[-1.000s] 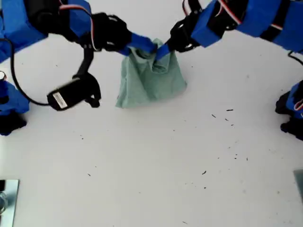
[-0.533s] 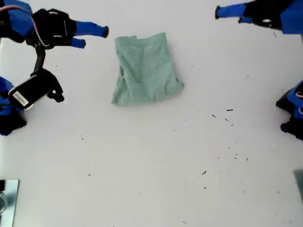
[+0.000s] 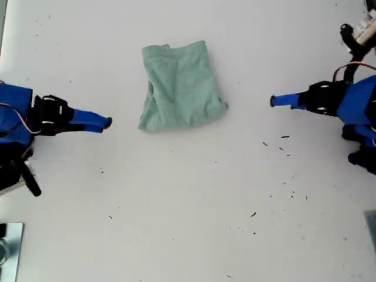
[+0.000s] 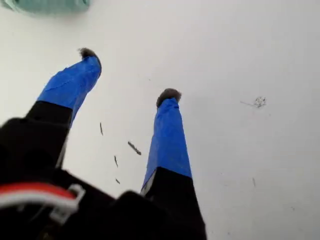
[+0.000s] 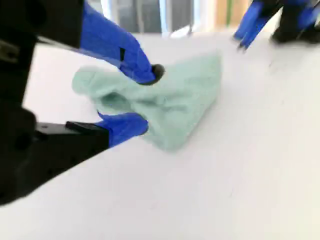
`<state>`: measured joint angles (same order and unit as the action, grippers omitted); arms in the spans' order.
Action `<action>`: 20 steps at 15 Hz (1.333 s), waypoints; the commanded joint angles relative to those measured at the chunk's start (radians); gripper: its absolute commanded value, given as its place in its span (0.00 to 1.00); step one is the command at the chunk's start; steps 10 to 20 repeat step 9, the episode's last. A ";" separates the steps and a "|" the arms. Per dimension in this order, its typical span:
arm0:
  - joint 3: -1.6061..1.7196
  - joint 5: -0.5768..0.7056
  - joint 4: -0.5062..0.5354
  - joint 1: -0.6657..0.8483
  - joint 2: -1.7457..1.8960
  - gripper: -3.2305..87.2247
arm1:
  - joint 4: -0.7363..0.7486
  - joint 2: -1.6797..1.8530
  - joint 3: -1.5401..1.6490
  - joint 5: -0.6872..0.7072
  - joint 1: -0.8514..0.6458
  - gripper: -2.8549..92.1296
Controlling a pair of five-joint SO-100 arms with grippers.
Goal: Fold t shirt
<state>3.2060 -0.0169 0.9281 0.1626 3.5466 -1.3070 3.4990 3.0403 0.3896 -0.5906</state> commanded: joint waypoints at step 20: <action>0.032 0.101 0.109 -0.015 0.058 0.18 | -0.021 0.006 0.069 0.360 -0.029 0.24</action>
